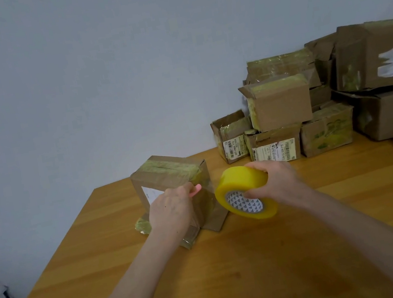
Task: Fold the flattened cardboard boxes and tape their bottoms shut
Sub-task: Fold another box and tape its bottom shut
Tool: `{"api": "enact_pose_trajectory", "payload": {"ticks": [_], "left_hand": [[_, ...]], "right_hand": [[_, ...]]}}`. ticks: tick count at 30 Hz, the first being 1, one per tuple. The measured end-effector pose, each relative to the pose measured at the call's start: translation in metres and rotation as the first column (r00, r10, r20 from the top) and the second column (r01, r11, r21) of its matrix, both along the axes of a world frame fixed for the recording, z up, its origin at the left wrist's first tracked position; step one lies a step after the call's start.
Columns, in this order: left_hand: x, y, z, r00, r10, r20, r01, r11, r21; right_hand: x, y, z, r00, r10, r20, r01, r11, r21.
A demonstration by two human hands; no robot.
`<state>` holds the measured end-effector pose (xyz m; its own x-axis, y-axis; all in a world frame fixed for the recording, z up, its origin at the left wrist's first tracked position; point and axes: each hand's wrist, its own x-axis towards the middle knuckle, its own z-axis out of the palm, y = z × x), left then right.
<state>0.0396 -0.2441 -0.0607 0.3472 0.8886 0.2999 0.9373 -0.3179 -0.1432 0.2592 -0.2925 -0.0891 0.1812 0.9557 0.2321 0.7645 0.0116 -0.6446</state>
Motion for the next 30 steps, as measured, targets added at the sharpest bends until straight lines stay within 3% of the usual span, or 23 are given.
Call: {"api": "enact_pose_trajectory", "payload": {"ticks": [14,24,30], "left_hand": [[-0.003,0.004,0.0,0.994,-0.023,0.107,0.027,0.999,-0.034],[0.009,0.011,0.004,0.998,-0.039,0.039,0.04,0.999,-0.033],[-0.007,0.005,-0.004,0.987,-0.056,0.153,0.063,0.997,-0.042]], "right_hand": [[-0.001,0.001,0.0,1.0,-0.023,0.003,0.023,1.0,-0.013],[-0.002,0.002,0.001,1.0,0.002,-0.016,-0.002,1.0,-0.02],[-0.003,0.004,-0.001,1.0,-0.012,-0.023,0.012,1.0,-0.017]]}}
